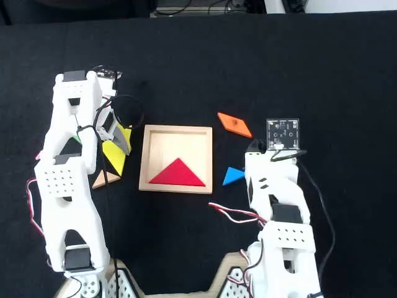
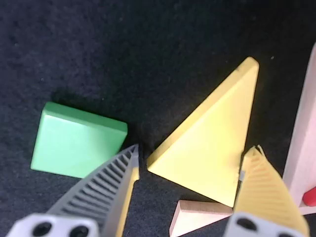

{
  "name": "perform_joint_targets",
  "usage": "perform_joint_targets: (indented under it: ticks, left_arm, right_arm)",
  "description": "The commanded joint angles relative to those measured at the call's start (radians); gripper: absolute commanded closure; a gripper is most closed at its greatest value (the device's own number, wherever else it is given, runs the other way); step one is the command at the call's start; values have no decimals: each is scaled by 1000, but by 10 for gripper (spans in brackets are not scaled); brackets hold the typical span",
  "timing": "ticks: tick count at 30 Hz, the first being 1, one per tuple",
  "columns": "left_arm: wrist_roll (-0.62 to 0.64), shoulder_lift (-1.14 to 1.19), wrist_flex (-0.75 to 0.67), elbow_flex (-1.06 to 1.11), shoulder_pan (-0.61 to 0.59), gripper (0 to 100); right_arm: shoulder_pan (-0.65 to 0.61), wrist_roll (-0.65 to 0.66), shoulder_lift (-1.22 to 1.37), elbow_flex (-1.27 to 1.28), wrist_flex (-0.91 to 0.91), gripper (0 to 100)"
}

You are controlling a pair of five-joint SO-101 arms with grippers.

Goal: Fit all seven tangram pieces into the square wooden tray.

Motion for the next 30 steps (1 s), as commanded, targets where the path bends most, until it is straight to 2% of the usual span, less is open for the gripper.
perform_joint_targets:
  ticks: [1, 6, 25, 30]
  left_arm:
    - [-6, -60, 28, -81, -25, 677]
    - [-8, -81, 52, -128, -35, 677]
    - [0, 77, 57, -171, -18, 696]
    - [0, 78, 54, -163, 38, 701]
  right_arm:
    - [-14, -2, -13, -13, -15, 984]
    - [-15, -2, -13, -13, -15, 984]
    - [-15, -2, -13, -13, -14, 984]
    - [-15, -2, -13, -13, -14, 984]
